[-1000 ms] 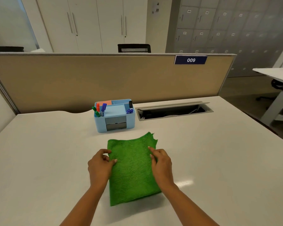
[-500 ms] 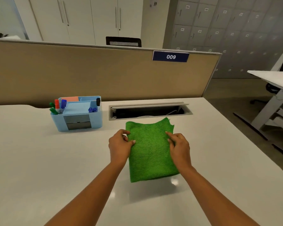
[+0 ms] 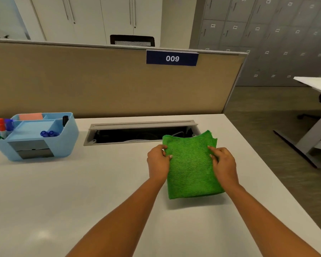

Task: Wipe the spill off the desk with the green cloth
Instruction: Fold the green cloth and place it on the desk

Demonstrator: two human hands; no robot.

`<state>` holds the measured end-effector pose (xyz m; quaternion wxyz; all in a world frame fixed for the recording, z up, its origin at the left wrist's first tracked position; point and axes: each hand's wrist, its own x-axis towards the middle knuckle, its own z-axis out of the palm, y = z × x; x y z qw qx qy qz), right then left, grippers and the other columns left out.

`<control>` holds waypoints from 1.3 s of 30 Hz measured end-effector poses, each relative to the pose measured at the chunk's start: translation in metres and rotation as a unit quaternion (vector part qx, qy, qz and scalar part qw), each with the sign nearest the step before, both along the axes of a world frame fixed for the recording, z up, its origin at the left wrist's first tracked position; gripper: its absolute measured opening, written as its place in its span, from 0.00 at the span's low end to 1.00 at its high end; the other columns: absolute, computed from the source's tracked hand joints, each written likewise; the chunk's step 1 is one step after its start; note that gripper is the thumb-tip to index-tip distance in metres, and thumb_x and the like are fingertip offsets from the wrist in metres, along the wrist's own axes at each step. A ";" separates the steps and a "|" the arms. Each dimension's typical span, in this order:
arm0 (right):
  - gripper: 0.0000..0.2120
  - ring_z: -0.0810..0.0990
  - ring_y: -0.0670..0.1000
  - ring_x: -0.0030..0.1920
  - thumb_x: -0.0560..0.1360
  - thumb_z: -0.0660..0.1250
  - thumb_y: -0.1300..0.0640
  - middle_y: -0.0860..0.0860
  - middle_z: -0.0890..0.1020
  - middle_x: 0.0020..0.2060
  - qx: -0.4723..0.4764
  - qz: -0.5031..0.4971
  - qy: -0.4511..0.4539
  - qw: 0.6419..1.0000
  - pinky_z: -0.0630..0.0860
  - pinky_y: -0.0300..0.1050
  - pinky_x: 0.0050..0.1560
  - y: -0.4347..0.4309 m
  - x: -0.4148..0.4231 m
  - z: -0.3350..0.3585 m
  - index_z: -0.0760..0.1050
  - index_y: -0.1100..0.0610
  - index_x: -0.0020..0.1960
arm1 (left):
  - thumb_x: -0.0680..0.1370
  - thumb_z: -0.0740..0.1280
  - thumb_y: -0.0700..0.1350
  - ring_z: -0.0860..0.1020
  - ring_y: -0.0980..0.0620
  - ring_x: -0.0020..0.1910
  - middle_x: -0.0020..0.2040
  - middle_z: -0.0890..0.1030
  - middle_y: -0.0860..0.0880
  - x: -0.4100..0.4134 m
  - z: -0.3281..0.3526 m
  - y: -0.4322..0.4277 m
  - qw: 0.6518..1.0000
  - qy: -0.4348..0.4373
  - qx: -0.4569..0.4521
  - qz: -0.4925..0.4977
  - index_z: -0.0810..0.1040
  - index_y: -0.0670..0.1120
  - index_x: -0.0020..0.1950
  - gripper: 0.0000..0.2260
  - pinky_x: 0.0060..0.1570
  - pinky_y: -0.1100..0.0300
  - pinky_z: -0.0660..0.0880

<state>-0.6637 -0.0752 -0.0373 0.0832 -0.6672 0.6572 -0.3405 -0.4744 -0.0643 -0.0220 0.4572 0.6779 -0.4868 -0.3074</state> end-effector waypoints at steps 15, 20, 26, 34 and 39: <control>0.17 0.71 0.60 0.58 0.78 0.59 0.64 0.61 0.76 0.56 0.089 -0.010 0.024 0.996 0.70 0.52 0.58 -0.075 -0.038 -0.046 0.70 0.61 0.66 | 0.75 0.60 0.32 0.77 0.42 0.55 0.56 0.79 0.40 -0.043 -0.047 -0.071 0.991 -0.117 0.065 -0.002 0.74 0.40 0.63 0.17 0.56 0.53 0.72; 0.17 0.60 0.58 0.72 0.78 0.58 0.60 0.59 0.68 0.70 0.076 -0.048 0.165 0.982 0.55 0.58 0.70 -0.074 -0.031 -0.051 0.70 0.58 0.66 | 0.77 0.56 0.37 0.68 0.47 0.65 0.66 0.71 0.45 -0.052 -0.059 -0.067 0.973 -0.229 0.005 -0.039 0.71 0.43 0.64 0.16 0.61 0.54 0.69; 0.21 0.51 0.54 0.76 0.81 0.50 0.54 0.56 0.58 0.75 0.074 0.067 0.184 0.978 0.45 0.54 0.75 -0.074 -0.009 -0.056 0.60 0.59 0.72 | 0.81 0.49 0.50 0.45 0.48 0.76 0.77 0.50 0.44 -0.069 -0.074 -0.068 0.909 -0.379 0.029 -0.170 0.52 0.42 0.74 0.24 0.74 0.53 0.43; 0.26 0.48 0.52 0.77 0.80 0.46 0.47 0.54 0.52 0.77 0.155 0.082 0.195 0.965 0.45 0.54 0.75 -0.074 -0.003 -0.069 0.49 0.55 0.75 | 0.79 0.45 0.57 0.41 0.51 0.76 0.78 0.44 0.47 -0.064 -0.090 -0.067 0.900 -0.388 0.090 -0.180 0.43 0.45 0.75 0.28 0.74 0.49 0.42; 0.26 0.48 0.51 0.77 0.80 0.46 0.46 0.53 0.52 0.77 0.152 0.073 0.198 0.966 0.44 0.53 0.75 -0.072 -0.005 -0.072 0.49 0.54 0.75 | 0.79 0.45 0.57 0.41 0.51 0.76 0.78 0.44 0.47 -0.068 -0.093 -0.066 0.900 -0.390 0.086 -0.178 0.43 0.46 0.75 0.27 0.74 0.48 0.40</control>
